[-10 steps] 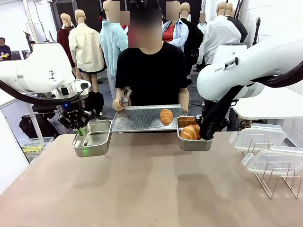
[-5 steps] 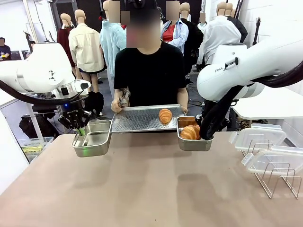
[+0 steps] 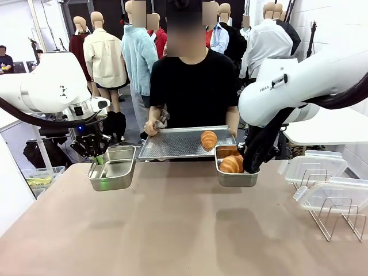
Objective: Place the bread in airtight containers.
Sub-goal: Once an object is inside an Airtight Container , place the container in the center of the table.
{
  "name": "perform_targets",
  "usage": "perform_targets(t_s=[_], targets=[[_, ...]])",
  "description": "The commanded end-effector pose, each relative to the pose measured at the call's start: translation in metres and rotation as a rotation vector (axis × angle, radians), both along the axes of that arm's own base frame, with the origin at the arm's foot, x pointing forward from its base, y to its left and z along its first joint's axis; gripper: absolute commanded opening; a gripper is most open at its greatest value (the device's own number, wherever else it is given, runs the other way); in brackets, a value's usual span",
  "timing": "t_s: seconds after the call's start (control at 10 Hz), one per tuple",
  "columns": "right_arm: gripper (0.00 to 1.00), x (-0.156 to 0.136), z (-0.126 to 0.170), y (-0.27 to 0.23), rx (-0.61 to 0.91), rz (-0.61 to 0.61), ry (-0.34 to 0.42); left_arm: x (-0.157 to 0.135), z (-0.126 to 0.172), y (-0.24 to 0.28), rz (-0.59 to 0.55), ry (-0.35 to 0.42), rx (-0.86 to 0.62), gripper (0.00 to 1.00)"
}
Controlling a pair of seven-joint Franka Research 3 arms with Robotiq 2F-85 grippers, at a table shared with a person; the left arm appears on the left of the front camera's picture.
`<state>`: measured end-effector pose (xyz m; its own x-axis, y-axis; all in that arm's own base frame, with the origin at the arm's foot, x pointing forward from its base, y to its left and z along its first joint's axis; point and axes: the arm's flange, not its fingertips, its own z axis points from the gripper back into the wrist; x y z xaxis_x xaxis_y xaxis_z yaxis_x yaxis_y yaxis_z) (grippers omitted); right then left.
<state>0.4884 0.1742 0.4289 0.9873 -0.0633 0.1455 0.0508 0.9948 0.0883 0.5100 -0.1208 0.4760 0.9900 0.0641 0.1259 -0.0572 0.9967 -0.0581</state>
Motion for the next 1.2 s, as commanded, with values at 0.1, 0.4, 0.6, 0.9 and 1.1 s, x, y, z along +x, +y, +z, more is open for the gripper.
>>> perform_targets(t_s=[0.1,0.4,0.6,0.9,1.1], targets=[[0.0,0.01,-0.044,0.006,-0.01,-0.008,-0.027,-0.001,0.002,0.001,-0.004,-0.006,0.012,0.0],[0.0,0.019,-0.093,0.002,0.031,0.007,-0.009,-0.001,0.002,0.001,-0.004,-0.006,0.012,0.0],[0.0,0.016,-0.106,0.003,0.046,0.028,-0.009,-0.001,0.002,0.001,-0.004,-0.006,0.012,0.0],[0.0,0.014,-0.112,0.0,0.041,0.025,-0.023,-0.001,0.002,0.001,-0.004,-0.006,0.012,0.0],[0.0,0.017,-0.116,0.002,0.029,0.032,-0.011,-0.001,0.002,0.001,-0.004,-0.006,0.012,0.0]])
